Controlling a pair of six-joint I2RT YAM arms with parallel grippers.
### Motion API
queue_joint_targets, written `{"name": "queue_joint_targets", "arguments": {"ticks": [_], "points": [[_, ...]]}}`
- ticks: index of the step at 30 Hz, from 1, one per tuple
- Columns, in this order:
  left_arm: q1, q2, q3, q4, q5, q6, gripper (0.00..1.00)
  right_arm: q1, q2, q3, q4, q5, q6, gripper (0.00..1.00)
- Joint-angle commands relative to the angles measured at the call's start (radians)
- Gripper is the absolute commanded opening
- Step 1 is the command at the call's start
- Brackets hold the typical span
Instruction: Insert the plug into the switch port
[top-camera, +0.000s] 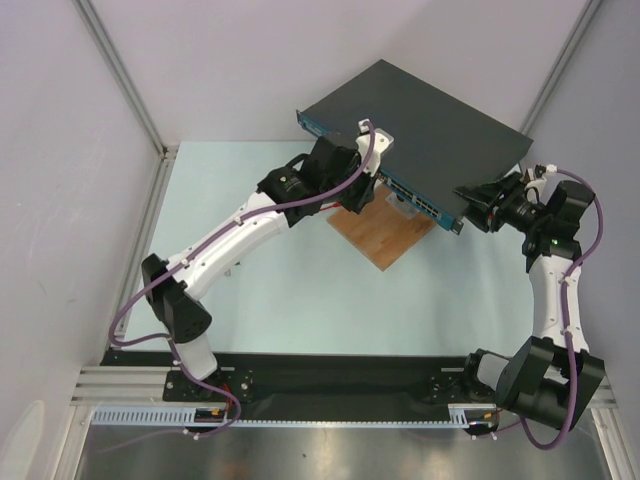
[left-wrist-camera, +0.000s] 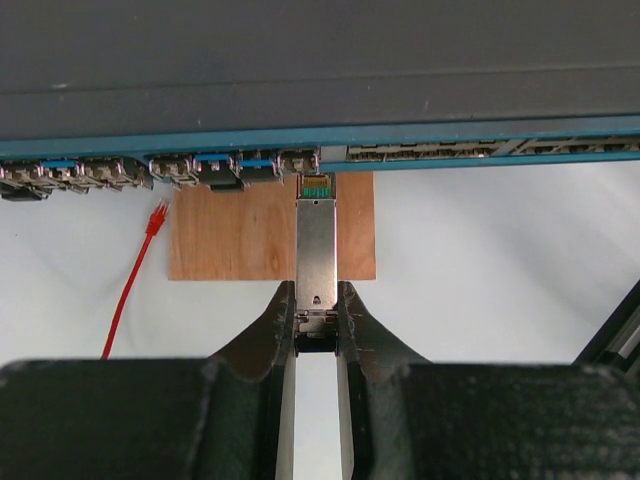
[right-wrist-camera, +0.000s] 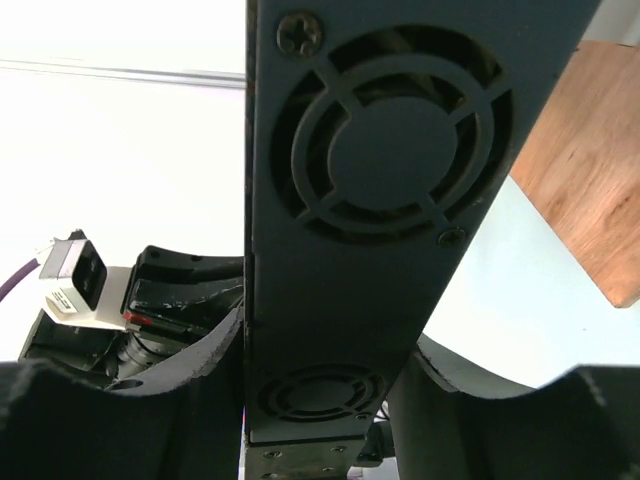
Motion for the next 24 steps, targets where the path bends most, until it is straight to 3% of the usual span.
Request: {"name": "queue_joint_targets", "arguments": {"ticks": [1, 24], "points": [[0.004, 0.015, 0.06, 0.021, -0.007, -0.028, 0.0, 0.017, -0.015, 0.011, 0.146, 0.045, -0.155, 0.0], [0.004, 0.032, 0.009, 0.032, 0.059, -0.043, 0.0, 0.02, -0.021, 0.002, 0.188, 0.065, -0.117, 0.0]]}}
